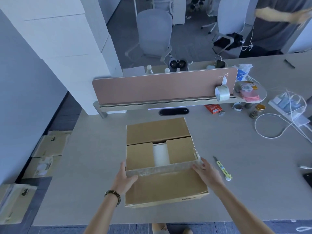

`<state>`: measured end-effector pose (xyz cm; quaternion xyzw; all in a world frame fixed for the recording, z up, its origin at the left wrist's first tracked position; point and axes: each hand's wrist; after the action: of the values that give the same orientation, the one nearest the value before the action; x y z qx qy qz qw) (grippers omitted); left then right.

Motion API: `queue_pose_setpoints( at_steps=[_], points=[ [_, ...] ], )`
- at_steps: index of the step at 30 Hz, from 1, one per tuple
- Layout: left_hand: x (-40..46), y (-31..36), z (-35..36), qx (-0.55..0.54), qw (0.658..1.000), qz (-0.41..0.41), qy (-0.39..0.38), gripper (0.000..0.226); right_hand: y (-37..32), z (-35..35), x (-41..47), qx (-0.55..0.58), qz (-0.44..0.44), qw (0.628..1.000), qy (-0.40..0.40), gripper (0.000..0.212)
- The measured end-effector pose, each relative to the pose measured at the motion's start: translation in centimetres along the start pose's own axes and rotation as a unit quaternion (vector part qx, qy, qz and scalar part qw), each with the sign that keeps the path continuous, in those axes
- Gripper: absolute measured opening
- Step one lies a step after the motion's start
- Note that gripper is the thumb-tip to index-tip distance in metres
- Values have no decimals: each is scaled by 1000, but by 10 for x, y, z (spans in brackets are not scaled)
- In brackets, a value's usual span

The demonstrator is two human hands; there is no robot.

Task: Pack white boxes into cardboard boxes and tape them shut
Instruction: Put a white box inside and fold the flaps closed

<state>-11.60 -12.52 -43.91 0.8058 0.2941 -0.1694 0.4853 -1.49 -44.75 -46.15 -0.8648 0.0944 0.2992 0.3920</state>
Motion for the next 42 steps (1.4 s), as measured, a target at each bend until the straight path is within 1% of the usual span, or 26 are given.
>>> queue_pose_setpoints(
  at_steps=[3, 4, 8, 11, 14, 17, 19, 24, 26, 27, 28, 29, 31, 33, 36, 38, 39, 41, 42],
  points=[
    [12, 0, -8, -11, 1000, 7, -27, 97, -4, 1, 7, 5, 7, 1000, 0, 52],
    [14, 0, -9, -19, 999, 5, -34, 96, -5, 2, 8, 17, 13, 1000, 0, 51],
    [29, -12, -9, -41, 998, 22, -34, 77, 2, 3, 14, 77, 45, 996, 5, 52],
    [36, -19, -13, -38, 998, 35, -20, 76, 3, 0, 22, 77, 57, 995, -2, 56],
    [42, -20, -20, -22, 998, 36, -37, 81, -11, -8, 20, 32, 53, 998, -22, 55],
    [55, -17, -30, -6, 996, 34, -79, 92, -23, -19, 30, -68, 49, 994, -76, 54],
    [62, -14, -34, 4, 994, 38, -100, 97, -31, -29, 36, -127, 50, 983, -123, 59],
    [71, -7, -42, 30, 990, 30, -136, 115, -43, -47, 53, -243, 53, 944, -217, 83],
    [73, -1, -45, 19, 987, 23, -155, 130, -49, -54, 59, -248, 59, 935, -244, 85],
    [75, 2, -46, 20, 987, 31, -157, 132, -53, -55, 61, -249, 60, 935, -247, 79],
    [78, 6, -45, 18, 988, 42, -148, 127, -58, -55, 65, -233, 61, 941, -238, 68],
    [82, 11, -45, 10, 990, 51, -133, 119, -62, -54, 73, -196, 55, 956, -211, 63],
    [92, 24, -45, -24, 994, 52, -94, 108, -67, -50, 88, -105, 35, 986, -122, 64],
    [102, 41, -46, -82, 994, 42, -57, 99, -74, -46, 97, -22, 9, 998, -64, 65],
    [116, 60, -44, -184, 983, 13, -11, 90, -83, -40, 102, 110, 1, 993, -50, 68],
    [121, 68, -43, -228, 974, 9, 12, 90, -85, -37, 107, 178, -5, 983, -44, 77],
    [121, 71, -42, -238, 971, 7, 22, 86, -85, -35, 109, 197, -12, 980, -37, 82],
    [122, 74, -42, -251, 968, 9, 31, 76, -86, -34, 110, 213, -28, 976, -34, 83],
    [120, 74, -42, -251, 967, 12, 35, 72, -87, -34, 108, 217, -37, 975, -33, 79]
  ],
)
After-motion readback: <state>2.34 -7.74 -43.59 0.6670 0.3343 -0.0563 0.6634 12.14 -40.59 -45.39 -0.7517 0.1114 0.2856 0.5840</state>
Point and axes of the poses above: each hand's wrist, its own x-axis towards the middle knuckle, its own z-axis out of the palm, y = z × x, and after that the axes turned 3 degrees about -y, right-handed
